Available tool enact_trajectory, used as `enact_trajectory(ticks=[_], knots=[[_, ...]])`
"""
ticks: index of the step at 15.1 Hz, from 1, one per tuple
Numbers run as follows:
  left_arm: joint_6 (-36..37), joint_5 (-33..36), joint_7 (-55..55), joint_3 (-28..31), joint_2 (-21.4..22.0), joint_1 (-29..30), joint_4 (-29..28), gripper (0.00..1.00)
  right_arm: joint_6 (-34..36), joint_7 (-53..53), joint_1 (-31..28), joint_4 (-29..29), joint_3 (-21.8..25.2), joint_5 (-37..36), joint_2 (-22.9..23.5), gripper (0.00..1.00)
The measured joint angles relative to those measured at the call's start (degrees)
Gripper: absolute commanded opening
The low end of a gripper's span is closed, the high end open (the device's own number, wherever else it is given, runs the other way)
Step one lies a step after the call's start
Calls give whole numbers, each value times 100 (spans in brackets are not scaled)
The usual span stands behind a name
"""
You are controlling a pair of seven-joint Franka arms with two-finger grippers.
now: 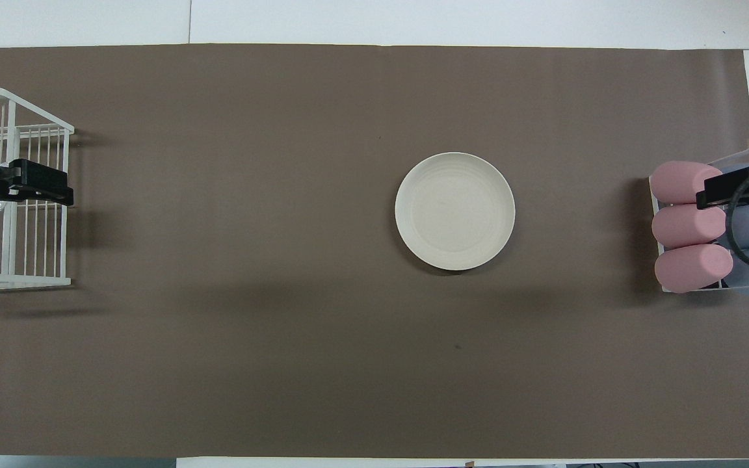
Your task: Wipe plate with sponge
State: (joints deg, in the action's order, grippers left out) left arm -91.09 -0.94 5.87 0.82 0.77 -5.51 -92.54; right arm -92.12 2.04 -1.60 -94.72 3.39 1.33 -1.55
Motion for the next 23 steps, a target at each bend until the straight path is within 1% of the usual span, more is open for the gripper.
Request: enact_trajectory(ticks=[5, 10, 12, 13, 15, 18, 20, 23], knots=[[-39, 0, 0, 0, 0, 0, -12, 100, -18, 31, 217, 6, -14, -8, -2, 100], [-55, 0, 0, 11, 0, 2, -17, 100, -19, 31, 239, 7, -9, -14, -3, 100], [-79, 101, 0, 15, 1, 2, -46, 100, -19, -47, 239, 7, -8, -14, -4, 100], [-141, 321, 0, 14, 2, -2, -101, 100, -19, -135, 239, 7, -6, -14, -4, 100], [-308, 982, 112, -28, -1, -34, -318, 100, -19, -478, 228, 6, 2, -14, -4, 100], [-746, 2104, 553, -87, -102, -244, -785, 100, 3, -1447, 206, -3, 12, -14, -4, 100], [-1011, 2854, 894, -103, -385, -377, -969, 100, 7, -1956, 220, -16, 7, -14, -5, 100], [-1313, 3912, 1306, -109, -995, -474, -1002, 100, 52, -2337, 226, -100, -8, -13, -27, 100]])
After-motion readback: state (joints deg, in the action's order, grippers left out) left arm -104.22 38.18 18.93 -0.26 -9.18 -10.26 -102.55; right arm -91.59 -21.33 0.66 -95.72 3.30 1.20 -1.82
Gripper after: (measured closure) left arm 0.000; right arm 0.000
